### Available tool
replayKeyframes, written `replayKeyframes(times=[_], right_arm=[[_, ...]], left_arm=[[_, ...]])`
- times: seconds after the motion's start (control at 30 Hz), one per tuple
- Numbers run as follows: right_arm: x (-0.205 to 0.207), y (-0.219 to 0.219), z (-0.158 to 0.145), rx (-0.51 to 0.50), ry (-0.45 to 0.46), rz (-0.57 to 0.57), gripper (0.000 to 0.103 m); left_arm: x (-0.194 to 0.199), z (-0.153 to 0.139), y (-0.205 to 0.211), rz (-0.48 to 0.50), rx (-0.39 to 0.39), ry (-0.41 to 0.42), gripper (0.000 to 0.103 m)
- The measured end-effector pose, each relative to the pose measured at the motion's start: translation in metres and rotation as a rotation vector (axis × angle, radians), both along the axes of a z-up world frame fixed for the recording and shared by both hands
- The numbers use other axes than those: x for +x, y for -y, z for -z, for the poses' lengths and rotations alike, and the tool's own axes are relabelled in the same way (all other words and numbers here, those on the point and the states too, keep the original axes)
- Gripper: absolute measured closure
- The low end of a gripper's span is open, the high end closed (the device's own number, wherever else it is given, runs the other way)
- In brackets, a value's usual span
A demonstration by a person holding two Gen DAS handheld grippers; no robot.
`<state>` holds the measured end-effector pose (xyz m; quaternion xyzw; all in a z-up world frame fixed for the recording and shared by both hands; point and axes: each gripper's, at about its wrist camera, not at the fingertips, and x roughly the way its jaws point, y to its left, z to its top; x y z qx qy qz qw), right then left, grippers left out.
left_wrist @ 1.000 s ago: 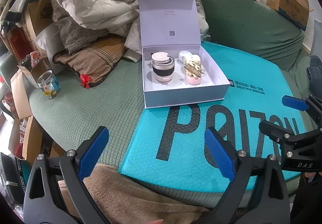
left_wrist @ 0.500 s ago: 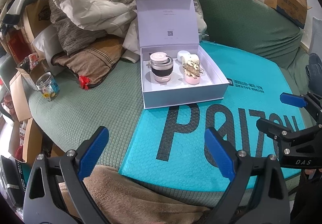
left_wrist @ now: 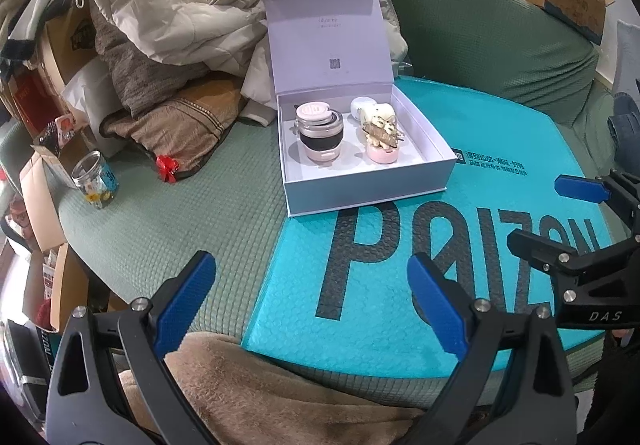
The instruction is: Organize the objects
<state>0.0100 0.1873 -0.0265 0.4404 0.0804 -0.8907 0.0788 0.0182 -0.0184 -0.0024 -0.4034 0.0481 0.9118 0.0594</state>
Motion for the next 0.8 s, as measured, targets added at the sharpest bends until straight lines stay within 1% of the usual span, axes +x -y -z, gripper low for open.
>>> replayKeyframes(times=[0.17,0.33,0.6,0.73,0.8], right_arm=[[-0.0012,0.0001,0.001,0.0,0.005,0.0,0.011],[-0.0038,0.0006,0.0048,0.003,0.017,0.001,0.011],[-0.0049,0.0009,0.0078,0.006,0.028,-0.001,0.011],[-0.0052,0.0012,0.0087,0.007,0.03,-0.003,0.011],[-0.0053,0.0011,0.0091,0.006,0.029,-0.004,0.011]], left_arm=[[0.0004,-0.0008,0.0011,-0.003,-0.007,-0.013,0.006],[-0.0031,0.0009,0.0003,-0.019,-0.026,0.014,0.006],[-0.004,0.001,0.0044,-0.011,0.009,0.019,0.006],[-0.0026,0.0002,0.0037,-0.009,0.005,0.013,0.005],[-0.0018,0.0,0.0033,0.001,0.018,0.01,0.005]])
